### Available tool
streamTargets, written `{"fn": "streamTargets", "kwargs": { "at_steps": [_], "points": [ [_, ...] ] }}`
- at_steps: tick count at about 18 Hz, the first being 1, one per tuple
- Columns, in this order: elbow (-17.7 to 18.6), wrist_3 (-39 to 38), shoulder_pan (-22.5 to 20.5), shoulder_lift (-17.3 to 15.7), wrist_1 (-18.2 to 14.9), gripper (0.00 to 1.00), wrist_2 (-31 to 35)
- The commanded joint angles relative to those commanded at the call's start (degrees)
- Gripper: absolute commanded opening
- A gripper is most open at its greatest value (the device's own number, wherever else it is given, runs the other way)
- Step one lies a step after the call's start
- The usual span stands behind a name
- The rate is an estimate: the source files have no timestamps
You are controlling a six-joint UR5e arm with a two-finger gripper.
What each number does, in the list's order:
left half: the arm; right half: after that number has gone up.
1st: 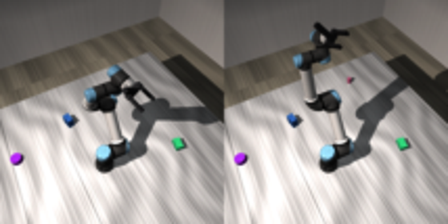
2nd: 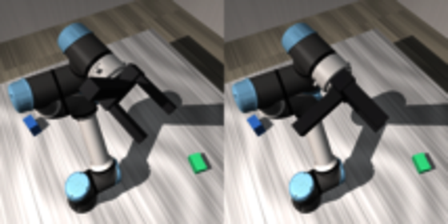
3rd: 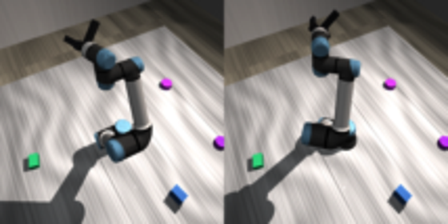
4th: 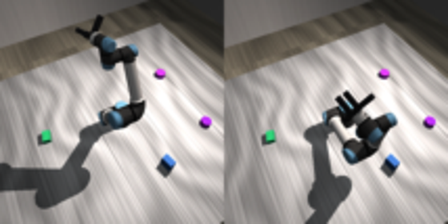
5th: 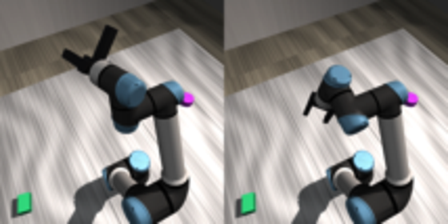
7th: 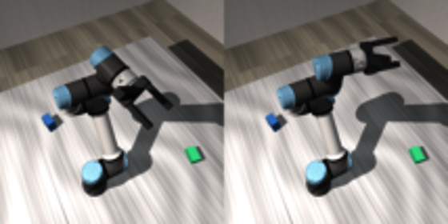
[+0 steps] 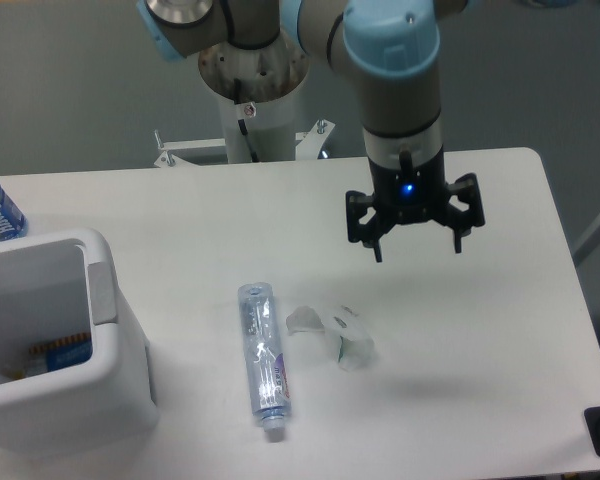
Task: Place the trash in the trash can
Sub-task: 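Move the open gripper down to the crumpled white tissue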
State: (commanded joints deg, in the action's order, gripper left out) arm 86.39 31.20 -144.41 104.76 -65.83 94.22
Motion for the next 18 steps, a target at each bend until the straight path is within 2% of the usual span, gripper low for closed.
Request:
{"fn": "streamTargets", "kwargs": {
  "at_steps": [2, 4, 6, 11, 15, 18],
  "points": [
    [2.0, -5.7, 0.0, 1.0, 1.4, 1.00, 0.0],
    [4.7, -13.0, 0.2, 2.1, 5.8, 1.00, 0.1],
    [7.5, -15.4, 0.5, 4.1, 9.1, 1.00, -0.1],
    [5.7, -23.9, 1.9, 9.0, 9.5, 1.00, -1.1],
    [4.4, -27.7, 1.9, 10.8, 9.8, 1.00, -3.5],
    [4.1, -30.6, 2.0, 12.8, 12.5, 1.00, -3.6]
  ]
}}
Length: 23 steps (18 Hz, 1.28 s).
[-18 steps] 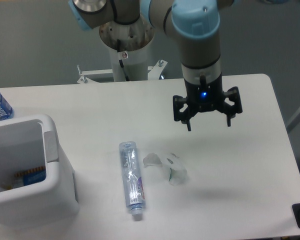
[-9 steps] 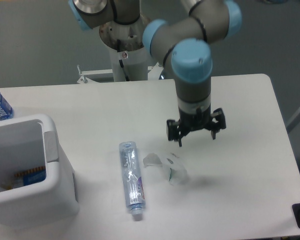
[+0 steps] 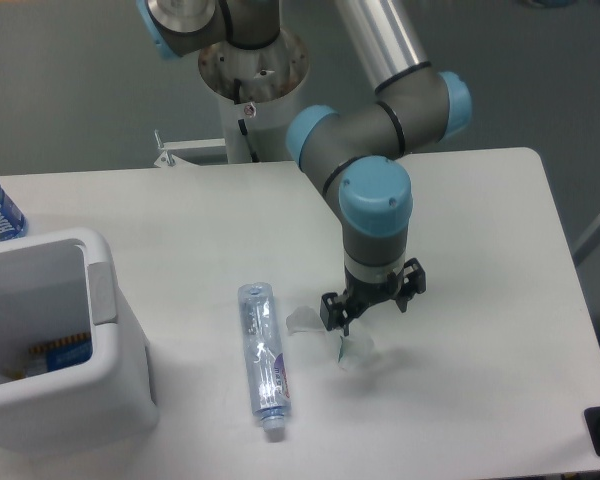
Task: Place the trash in the trash can
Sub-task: 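Move the open gripper down to the crumpled white tissue, then close the gripper on the crumpled white tissue and lift it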
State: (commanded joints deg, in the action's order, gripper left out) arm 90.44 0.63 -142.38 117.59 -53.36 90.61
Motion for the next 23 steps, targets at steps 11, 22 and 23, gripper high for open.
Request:
{"fn": "streamTargets", "kwargs": {
  "at_steps": [11, 22, 23],
  "points": [
    [4.6, -1.2, 1.4, 1.9, 3.0, 0.74, 3.6],
    [4.3, -1.2, 1.4, 0.7, 2.5, 0.00, 6.6],
    [3.9, -1.2, 1.4, 0.6, 2.5, 0.00, 6.5]
  ]
}}
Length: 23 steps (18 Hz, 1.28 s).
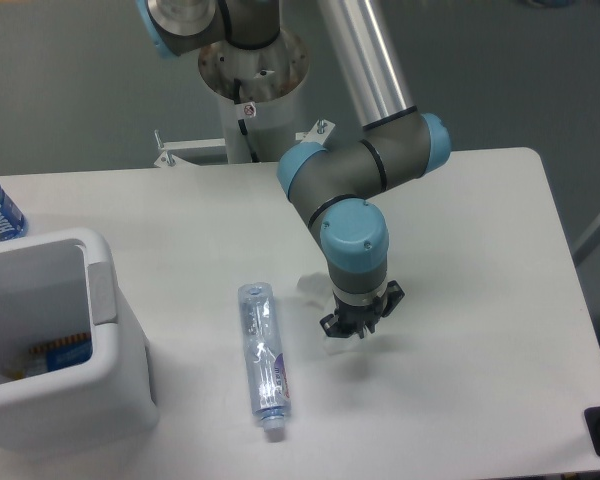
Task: Place the trash in the trash can
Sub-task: 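Close the gripper on the crumpled white tissue and lift it, then carry the tissue over the white bin and release it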
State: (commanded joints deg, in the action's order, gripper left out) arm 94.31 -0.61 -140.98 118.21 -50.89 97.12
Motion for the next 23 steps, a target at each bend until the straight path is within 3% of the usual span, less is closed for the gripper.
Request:
{"fn": "streamTargets", "kwargs": {
  "at_steps": [7, 14, 16, 20, 23],
  "points": [
    [-5.3, -2.3, -2.7, -4.1, 0.0, 0.00, -3.1],
    [-13.6, -12.4, -10.0, -10.3, 1.2, 0.00, -30.9],
    [-15.2, -13.4, -11.3, -11.2, 1.2, 0.00, -35.2],
    [-17.3, -13.4, -10.2, -12.0, 1.2, 0.00, -38.7],
    [-17.0, -14.7, -7.4, -13.6, 1.1, 0.00, -40.0]
  ]
}}
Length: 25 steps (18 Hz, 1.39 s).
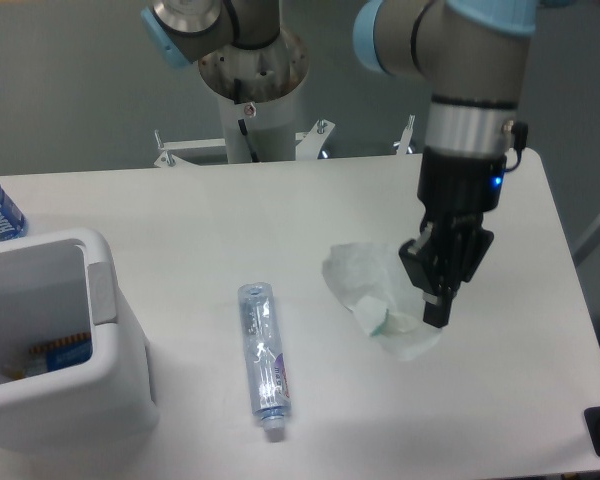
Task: Place the trash in the trash can
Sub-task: 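Carry the tissue over the white bin and release it, then move the open gripper back over the clear plastic bottle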
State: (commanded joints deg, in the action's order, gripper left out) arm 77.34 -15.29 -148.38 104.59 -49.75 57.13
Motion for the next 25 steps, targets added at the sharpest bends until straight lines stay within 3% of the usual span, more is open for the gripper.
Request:
{"fn": "streamTargets", "kwargs": {
  "at_steps": [5, 9, 14, 20, 21, 22, 24, 25],
  "points": [
    [1.8, -2.1, 4.9, -3.3, -0.1, 0.00, -0.1],
    [2.0, -2.0, 11.6, -3.4, -0.1, 0.00, 0.0],
    [2.5, -1.5, 18.3, -3.0, 0.1, 0.00, 0.0],
    [2.7, 0.6, 25.8, 0.6, 0.4, 0.00, 0.2],
    [2.7, 1.6, 26.6, 1.2, 0.7, 0.04, 0.2],
    [2.7, 3.2, 27.3, 1.5, 0.9, 0.19, 0.2],
    [2.8, 7.0, 27.3, 1.6, 0.9, 0.66, 0.3],
    [2.8, 7.6, 27.3, 1.6, 0.8, 0.81, 0.3]
  ]
}}
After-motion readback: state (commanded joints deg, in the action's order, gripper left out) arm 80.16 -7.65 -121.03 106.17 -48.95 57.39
